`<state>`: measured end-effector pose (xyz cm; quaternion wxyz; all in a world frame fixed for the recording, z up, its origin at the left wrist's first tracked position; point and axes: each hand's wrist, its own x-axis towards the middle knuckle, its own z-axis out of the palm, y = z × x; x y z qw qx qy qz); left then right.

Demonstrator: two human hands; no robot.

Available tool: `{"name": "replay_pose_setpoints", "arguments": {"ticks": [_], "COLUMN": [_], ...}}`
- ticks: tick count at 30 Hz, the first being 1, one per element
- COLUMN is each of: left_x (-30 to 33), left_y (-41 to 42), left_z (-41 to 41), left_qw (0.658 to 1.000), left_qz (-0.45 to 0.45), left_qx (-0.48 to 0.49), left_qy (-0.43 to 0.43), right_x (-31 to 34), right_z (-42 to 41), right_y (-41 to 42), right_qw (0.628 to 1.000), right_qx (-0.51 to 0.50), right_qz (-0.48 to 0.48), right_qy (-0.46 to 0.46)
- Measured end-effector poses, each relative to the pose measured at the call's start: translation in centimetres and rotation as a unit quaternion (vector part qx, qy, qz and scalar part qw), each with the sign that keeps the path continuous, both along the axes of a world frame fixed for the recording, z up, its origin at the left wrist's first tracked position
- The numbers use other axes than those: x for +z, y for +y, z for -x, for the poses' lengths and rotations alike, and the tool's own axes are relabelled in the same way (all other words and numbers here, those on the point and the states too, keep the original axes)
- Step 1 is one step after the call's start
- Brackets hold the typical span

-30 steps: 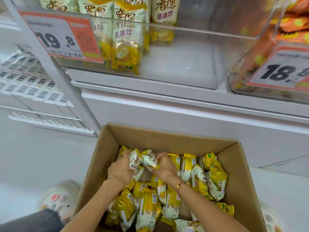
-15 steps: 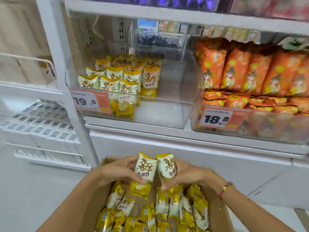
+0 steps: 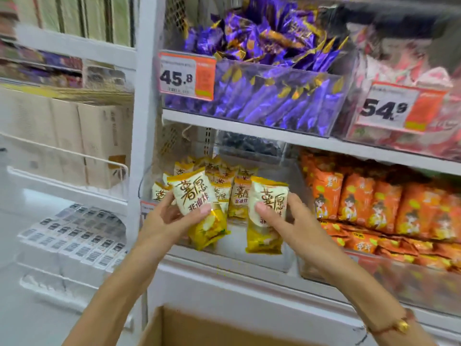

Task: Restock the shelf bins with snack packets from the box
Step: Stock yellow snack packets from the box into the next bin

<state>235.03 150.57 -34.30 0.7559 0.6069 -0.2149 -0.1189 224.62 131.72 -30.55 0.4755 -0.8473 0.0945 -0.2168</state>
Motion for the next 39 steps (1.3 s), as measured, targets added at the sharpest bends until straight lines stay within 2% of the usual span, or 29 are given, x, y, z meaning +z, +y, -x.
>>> {"name": "replay_pose_setpoints", "arguments": {"ticks": [2,6,12,17,21,23,26,28,30,33,36,39], "left_x": [-0.7,-2.4,-2.8,-2.8,-3.1,-3.2,-3.1,-2.7,-2.3,-1.8,-1.8,-3.4], "left_y": [0.1,0.6,1.3,1.7,2.0,1.8,0.7,-0.7,-2.3,-3.9,-4.6,-4.1], "left_z": [-0.3,-0.9,-2.0,-2.4,-2.5,-2.5,-2.1,-1.4,-0.8,-0.7,-0.8,-1.2], "left_qw": [0.999,0.996,0.996,0.996,0.997,0.997,0.997,0.998,0.998,0.991,0.969,0.9], "left_qz": [0.022,0.042,0.053,0.058,0.049,0.047,0.049,0.034,0.01,-0.031,-0.104,-0.225], "left_qx": [0.048,0.077,0.067,0.068,0.066,0.069,0.063,0.044,0.021,0.009,0.033,0.157], "left_qy": [-0.004,0.012,0.011,0.004,0.003,0.004,0.008,-0.012,-0.052,-0.132,-0.222,-0.339], "right_x": [0.5,1.3,-1.5,-3.4,-3.0,-2.3,-1.2,-0.3,0.2,0.6,1.0,1.1], "right_z": [-1.8,-6.5,-12.3,-14.0,-13.8,-12.5,-9.6,-7.6,-6.2,-5.2,-4.9,-5.3], "right_y": [-0.3,-2.4,-4.7,-4.0,-4.7,-4.6,-3.0,-0.8,1.1,1.5,0.3,-1.6], "right_qw": [0.991,0.972,0.962,0.957,0.967,0.97,0.973,0.989,0.993,0.979,0.979,0.972], "right_qx": [-0.056,-0.162,-0.149,-0.152,-0.1,-0.101,-0.126,-0.059,0.033,0.102,0.062,-0.076], "right_qz": [0.125,0.171,0.152,0.147,0.069,0.086,0.174,0.139,0.11,0.166,0.15,0.154], "right_qy": [-0.002,-0.003,0.173,0.196,0.226,0.205,0.082,0.005,-0.026,-0.053,-0.121,-0.159]}}
